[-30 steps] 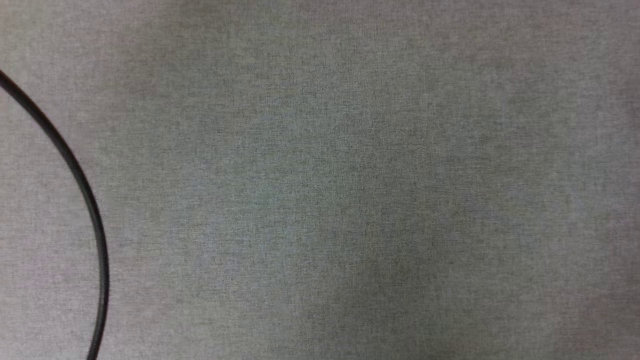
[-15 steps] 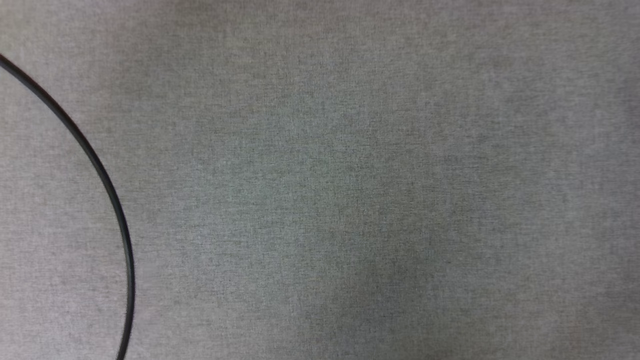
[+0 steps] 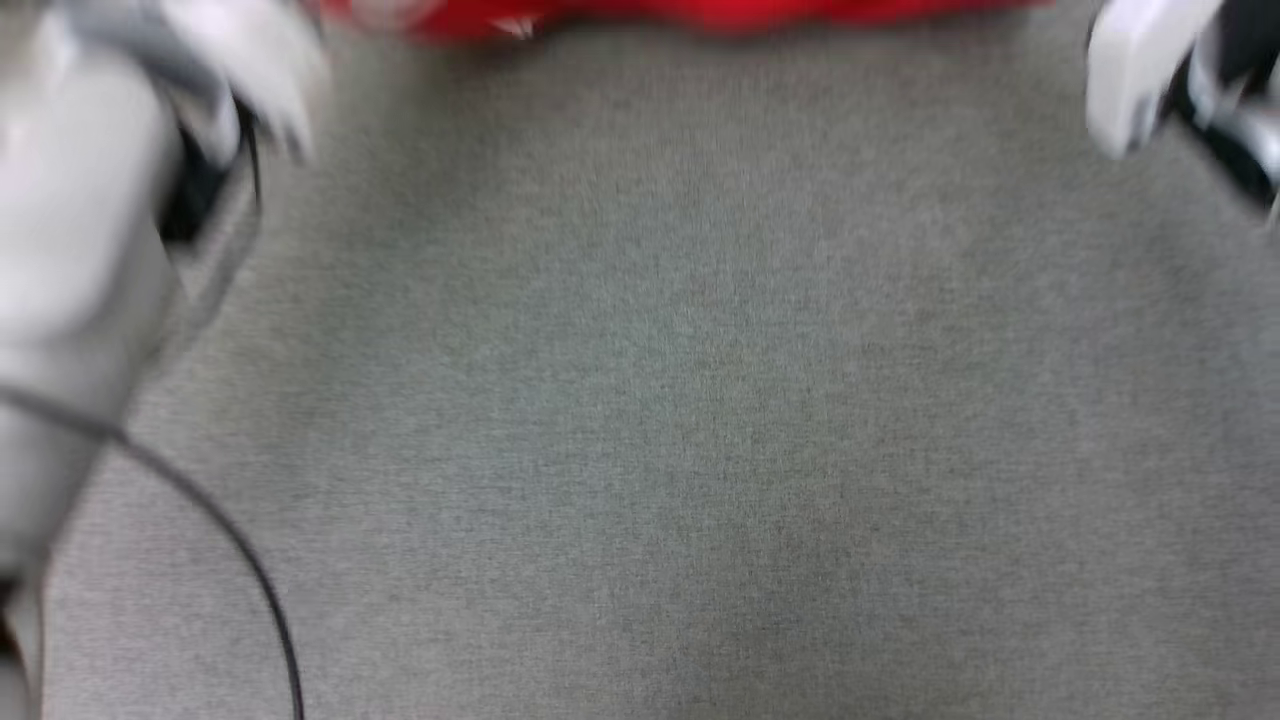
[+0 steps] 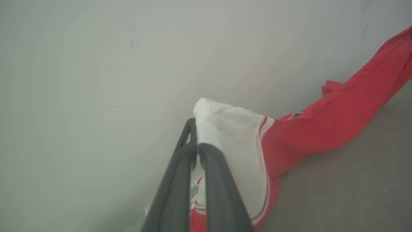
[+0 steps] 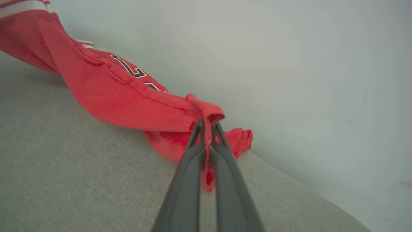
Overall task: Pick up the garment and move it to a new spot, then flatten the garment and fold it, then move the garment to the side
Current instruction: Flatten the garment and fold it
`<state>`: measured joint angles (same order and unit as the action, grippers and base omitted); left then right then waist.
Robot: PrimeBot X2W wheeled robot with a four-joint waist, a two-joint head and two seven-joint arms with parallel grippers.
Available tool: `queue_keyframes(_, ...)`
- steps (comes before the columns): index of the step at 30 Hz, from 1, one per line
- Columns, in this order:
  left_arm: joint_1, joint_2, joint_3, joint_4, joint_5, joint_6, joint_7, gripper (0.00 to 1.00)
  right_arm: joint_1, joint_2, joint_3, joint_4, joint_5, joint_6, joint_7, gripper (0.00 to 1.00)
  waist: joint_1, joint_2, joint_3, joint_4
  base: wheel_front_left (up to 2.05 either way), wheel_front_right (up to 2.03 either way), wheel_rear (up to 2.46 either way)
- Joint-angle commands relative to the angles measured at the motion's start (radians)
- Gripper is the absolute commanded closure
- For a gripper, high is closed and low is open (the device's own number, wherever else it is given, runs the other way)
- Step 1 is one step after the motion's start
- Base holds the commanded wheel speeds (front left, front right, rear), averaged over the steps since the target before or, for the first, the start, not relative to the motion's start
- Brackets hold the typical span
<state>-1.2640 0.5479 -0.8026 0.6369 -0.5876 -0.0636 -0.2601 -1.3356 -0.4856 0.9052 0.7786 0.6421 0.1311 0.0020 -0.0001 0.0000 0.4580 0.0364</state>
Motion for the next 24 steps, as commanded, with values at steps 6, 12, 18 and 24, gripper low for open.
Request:
queue_keyframes(6,0.348,0.068,-0.008,-0.19,-0.041,0.106,-0.007,1.0,0.217,-0.062,0.075,-0.089,0.072,-0.001,-0.012,1.0,0.0001,0.0,-0.129,-0.003,0.0,0.0,0.0)
queue_keyframes(12,0.661,0.127,-0.036,-0.386,-0.098,0.216,0.003,1.0,0.403,-0.131,0.12,-0.165,0.137,-0.001,-0.018,1.0,0.0001,0.0,-0.208,-0.006,0.0,0.0,0.0)
queue_keyframes(18,0.977,0.209,-0.07,-0.611,-0.184,0.342,0.039,1.0,0.655,-0.227,0.121,-0.256,0.201,-0.001,-0.03,1.0,0.0001,0.0,-0.313,-0.003,0.0,0.0,0.0)
queue_keyframes(24,1.148,0.246,-0.086,-0.709,-0.252,0.411,0.053,1.0,0.819,-0.276,0.098,-0.331,0.206,-0.001,-0.014,1.0,0.0001,0.0,-0.382,-0.01,0.0,0.0,0.0)
